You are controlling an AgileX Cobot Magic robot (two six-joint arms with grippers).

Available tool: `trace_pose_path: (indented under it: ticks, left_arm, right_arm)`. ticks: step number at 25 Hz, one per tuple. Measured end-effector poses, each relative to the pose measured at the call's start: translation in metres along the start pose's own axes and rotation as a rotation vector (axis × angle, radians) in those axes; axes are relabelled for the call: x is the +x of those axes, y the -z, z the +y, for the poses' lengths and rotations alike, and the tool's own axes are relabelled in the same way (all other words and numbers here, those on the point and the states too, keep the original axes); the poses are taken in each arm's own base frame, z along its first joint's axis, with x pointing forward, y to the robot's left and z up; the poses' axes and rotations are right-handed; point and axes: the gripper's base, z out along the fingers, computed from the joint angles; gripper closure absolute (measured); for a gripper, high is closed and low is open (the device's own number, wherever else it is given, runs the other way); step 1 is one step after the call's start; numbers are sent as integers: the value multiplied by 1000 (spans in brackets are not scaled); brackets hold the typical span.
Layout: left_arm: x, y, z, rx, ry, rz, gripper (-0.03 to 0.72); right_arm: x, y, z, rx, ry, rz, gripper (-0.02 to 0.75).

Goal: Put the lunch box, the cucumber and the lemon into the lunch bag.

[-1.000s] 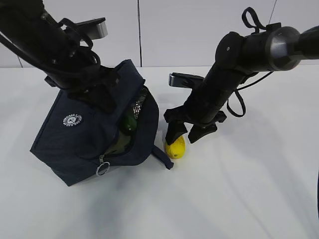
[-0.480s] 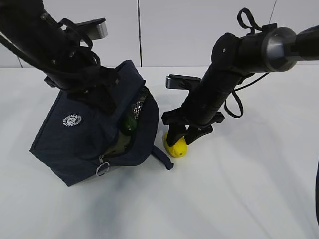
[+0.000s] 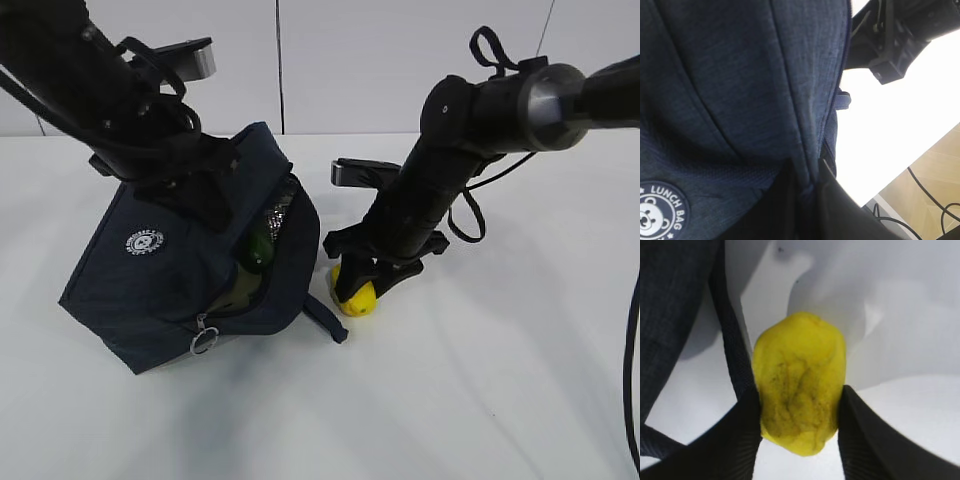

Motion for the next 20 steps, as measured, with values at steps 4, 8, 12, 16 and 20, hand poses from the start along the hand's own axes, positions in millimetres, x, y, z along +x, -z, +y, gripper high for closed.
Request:
trace_pose_path:
  ticks: [4, 8, 12, 16, 20]
  left_arm:
    - [0, 0, 0, 1, 0, 4, 669]
    - [0, 0, 0, 1, 0, 5, 669]
    - [0, 0, 0, 1, 0, 5, 669]
    - [0, 0, 0, 1, 0, 5, 669]
    - [1, 0, 0, 0, -1, 8, 669]
  right_arm:
    - [-7, 5, 2, 2, 13, -23, 432]
    - [-13, 24, 4, 4, 22, -82, 435]
    - [-16, 37, 9, -47, 53, -133, 435]
    - [-20, 41, 17, -156, 51, -180, 435]
    - [-24, 44, 26, -262, 61, -233, 435]
